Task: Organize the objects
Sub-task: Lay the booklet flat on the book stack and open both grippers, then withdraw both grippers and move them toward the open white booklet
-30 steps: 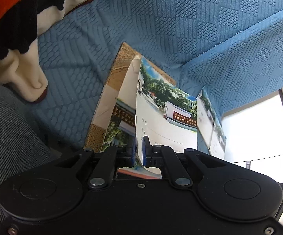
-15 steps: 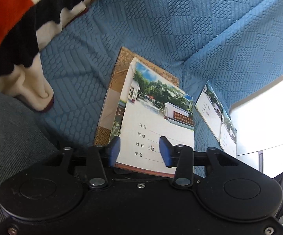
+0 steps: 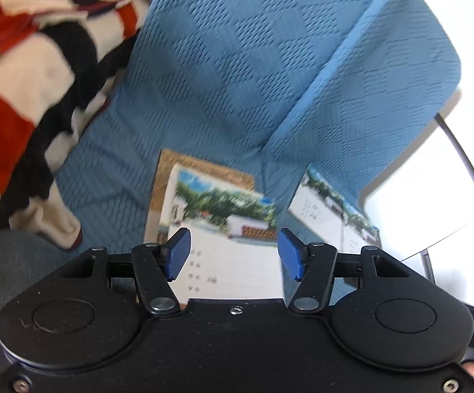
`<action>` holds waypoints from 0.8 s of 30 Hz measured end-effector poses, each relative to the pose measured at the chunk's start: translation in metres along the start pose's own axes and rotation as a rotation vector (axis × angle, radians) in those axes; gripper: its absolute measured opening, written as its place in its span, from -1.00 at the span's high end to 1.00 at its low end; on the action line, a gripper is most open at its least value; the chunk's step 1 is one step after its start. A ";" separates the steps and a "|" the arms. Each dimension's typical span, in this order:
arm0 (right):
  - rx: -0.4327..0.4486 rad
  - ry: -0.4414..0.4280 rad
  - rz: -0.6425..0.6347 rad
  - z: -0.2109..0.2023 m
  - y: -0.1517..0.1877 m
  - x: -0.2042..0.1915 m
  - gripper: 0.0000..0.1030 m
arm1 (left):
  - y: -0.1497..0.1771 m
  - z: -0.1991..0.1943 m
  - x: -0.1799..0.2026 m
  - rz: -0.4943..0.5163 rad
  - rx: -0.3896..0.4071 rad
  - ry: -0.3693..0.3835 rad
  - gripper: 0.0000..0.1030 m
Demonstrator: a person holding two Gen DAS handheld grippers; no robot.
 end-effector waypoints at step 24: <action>0.196 0.051 -0.057 -0.121 -0.009 -0.001 -0.30 | 0.009 -0.089 0.096 0.180 0.143 0.153 -0.79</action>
Point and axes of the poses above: each gripper's, at about its wrist camera, not at the fingertips, and z roughly the way its jaws point, x to its right, y to its underside, the point moved 1 cm from there along z, roughly the way its jaws point, and after that the axes turned 1 degree about -x, right-handed, at the moved point
